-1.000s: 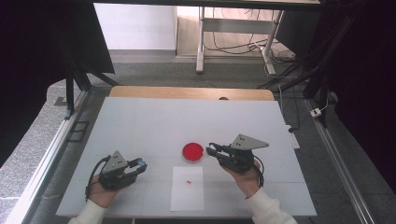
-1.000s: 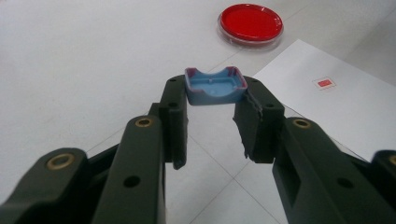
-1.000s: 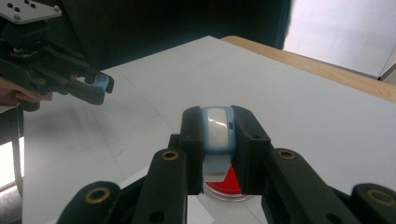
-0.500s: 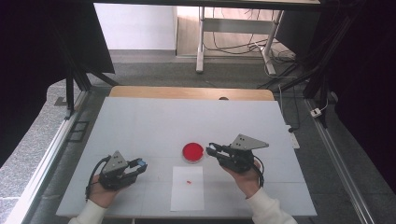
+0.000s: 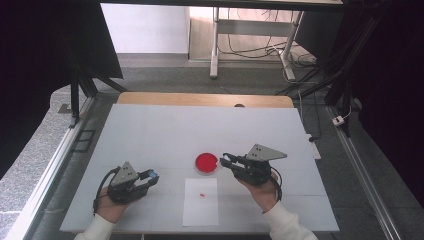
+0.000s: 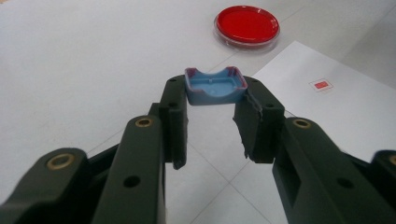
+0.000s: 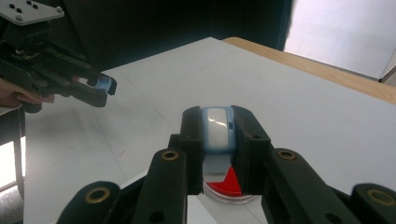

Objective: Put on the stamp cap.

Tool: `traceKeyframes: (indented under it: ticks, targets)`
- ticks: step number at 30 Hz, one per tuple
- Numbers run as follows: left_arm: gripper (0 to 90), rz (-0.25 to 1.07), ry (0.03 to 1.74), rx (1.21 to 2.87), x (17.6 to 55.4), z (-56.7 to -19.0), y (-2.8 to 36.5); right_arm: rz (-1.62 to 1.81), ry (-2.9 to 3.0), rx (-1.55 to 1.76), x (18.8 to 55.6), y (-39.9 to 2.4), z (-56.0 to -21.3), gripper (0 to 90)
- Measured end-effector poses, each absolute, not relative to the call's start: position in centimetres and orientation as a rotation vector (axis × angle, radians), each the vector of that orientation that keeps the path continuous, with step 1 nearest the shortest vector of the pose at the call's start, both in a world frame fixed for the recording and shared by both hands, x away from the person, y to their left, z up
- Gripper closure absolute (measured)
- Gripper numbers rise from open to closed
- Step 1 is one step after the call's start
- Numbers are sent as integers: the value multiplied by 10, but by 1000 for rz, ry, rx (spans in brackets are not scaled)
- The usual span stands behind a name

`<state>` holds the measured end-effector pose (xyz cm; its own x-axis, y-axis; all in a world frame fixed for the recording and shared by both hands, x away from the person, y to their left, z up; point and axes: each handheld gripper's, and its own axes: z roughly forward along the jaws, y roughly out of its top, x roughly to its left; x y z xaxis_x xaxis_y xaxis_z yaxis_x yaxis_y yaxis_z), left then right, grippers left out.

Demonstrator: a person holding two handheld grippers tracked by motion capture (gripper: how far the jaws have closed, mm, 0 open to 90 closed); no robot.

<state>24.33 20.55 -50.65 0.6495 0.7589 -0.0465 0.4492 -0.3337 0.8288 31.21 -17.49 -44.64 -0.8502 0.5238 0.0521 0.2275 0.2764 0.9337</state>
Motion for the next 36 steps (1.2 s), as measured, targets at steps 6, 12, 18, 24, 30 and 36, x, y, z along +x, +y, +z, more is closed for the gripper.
traceKeyframes:
  ticks: [6,12,18,24,30,36]
  targets:
    - [650,442,914,1993,244,-505,196,1601,2285,689,312,-173,-447,748]
    - [650,444,894,2000,246,-503,188,1606,2285,684,312,-173,-447,747]
    - [649,444,866,2005,250,-499,178,1610,2282,681,311,-172,-446,747]
    - [649,449,842,2006,253,-496,168,1615,2277,682,311,-172,-445,747]
    - [649,444,821,2017,257,-496,158,1619,2277,682,311,-172,-445,747]
    - [649,438,801,2025,261,-495,148,1627,2274,681,310,-171,-444,747]
